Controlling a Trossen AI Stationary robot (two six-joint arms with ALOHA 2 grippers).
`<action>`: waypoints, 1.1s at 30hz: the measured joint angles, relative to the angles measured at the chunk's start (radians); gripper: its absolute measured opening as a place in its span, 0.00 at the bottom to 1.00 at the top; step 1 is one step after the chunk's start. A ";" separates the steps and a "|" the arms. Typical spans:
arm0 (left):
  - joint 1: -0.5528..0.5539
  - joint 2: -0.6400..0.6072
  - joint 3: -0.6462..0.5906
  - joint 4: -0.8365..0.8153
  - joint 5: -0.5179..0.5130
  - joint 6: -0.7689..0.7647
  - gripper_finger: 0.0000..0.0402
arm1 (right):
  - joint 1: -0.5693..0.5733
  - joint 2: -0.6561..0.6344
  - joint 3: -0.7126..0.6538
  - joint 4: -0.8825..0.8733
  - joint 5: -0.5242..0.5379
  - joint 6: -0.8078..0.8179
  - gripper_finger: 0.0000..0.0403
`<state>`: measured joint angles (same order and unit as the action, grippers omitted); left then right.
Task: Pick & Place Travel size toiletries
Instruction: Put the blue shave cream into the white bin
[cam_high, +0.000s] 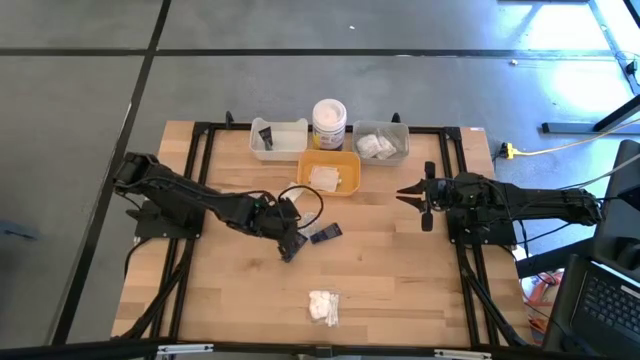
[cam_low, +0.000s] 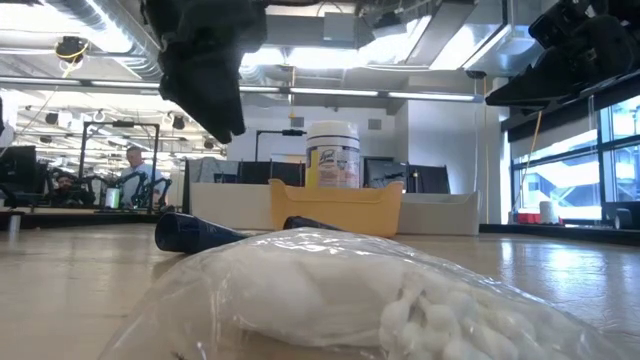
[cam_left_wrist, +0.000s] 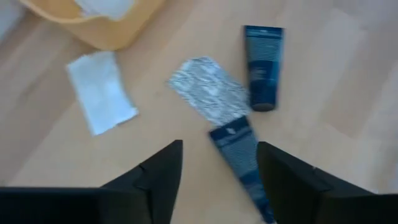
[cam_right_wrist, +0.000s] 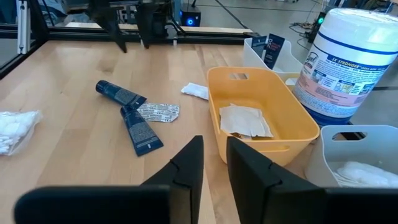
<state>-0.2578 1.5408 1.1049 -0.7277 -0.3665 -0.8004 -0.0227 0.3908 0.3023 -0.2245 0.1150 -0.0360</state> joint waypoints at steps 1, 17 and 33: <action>0.001 0.000 0.000 0.012 0.022 0.009 0.53 | 0.000 0.000 0.000 0.000 0.000 0.000 0.18; -0.001 0.155 0.000 0.086 0.133 -0.064 0.56 | 0.000 0.000 0.000 0.000 0.000 0.000 0.14; 0.019 0.242 0.000 0.171 0.195 -0.011 0.64 | 0.000 0.000 0.000 0.000 -0.001 0.000 0.22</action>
<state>-0.2389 1.7828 1.1053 -0.5568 -0.1716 -0.8111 -0.0227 0.3908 0.3023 -0.2249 0.1143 -0.0357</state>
